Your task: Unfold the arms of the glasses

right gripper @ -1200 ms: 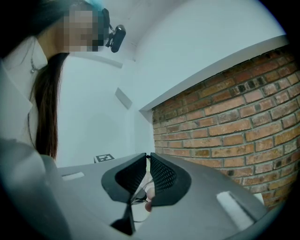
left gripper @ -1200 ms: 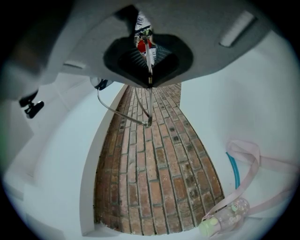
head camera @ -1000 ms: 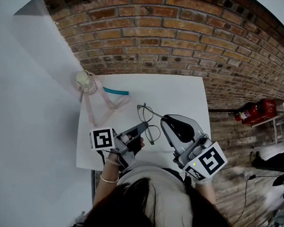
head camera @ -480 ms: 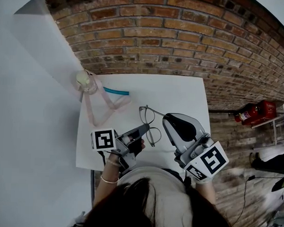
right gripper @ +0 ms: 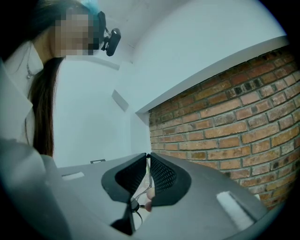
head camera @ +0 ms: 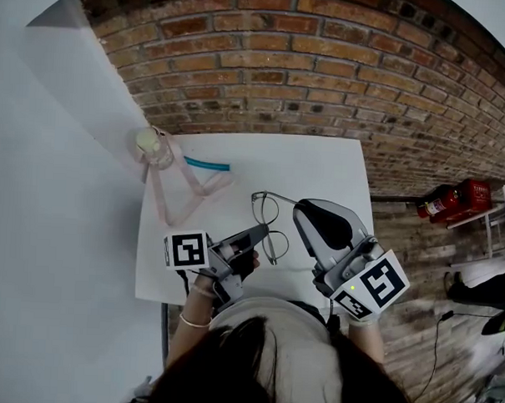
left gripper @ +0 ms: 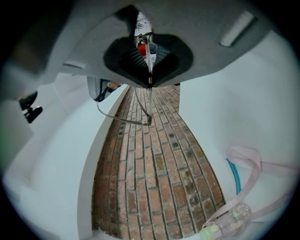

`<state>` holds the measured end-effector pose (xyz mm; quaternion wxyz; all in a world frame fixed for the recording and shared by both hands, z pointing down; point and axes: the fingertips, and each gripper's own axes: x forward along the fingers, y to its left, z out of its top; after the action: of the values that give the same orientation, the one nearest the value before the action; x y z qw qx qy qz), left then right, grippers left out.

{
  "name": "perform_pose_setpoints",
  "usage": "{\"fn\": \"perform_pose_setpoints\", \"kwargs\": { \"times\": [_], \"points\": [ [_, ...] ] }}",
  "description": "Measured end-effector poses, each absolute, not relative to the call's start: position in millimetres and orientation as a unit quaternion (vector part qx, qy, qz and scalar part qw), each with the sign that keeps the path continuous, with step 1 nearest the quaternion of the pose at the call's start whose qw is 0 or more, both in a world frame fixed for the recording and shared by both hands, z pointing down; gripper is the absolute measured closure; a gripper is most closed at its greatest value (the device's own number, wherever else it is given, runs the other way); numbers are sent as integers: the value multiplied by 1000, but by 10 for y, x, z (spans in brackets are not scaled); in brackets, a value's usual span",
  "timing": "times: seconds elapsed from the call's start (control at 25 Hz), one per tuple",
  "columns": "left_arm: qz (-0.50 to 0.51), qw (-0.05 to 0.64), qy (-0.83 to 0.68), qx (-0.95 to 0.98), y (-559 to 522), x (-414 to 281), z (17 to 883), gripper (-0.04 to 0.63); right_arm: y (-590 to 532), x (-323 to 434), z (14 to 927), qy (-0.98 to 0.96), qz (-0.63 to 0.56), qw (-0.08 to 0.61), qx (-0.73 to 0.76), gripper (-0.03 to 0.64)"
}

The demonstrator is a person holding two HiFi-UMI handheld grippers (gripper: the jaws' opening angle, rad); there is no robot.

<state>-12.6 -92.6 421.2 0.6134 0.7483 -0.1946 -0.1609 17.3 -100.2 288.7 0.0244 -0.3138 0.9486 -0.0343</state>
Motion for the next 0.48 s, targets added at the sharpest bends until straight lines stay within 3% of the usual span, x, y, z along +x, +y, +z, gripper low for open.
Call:
{"fn": "perform_pose_setpoints", "kwargs": {
  "times": [0.48],
  "points": [
    [-146,617,-190,750,-875,-74,4241,572,-1056,215,2850,947,-31,25,-319,583]
  ]
}}
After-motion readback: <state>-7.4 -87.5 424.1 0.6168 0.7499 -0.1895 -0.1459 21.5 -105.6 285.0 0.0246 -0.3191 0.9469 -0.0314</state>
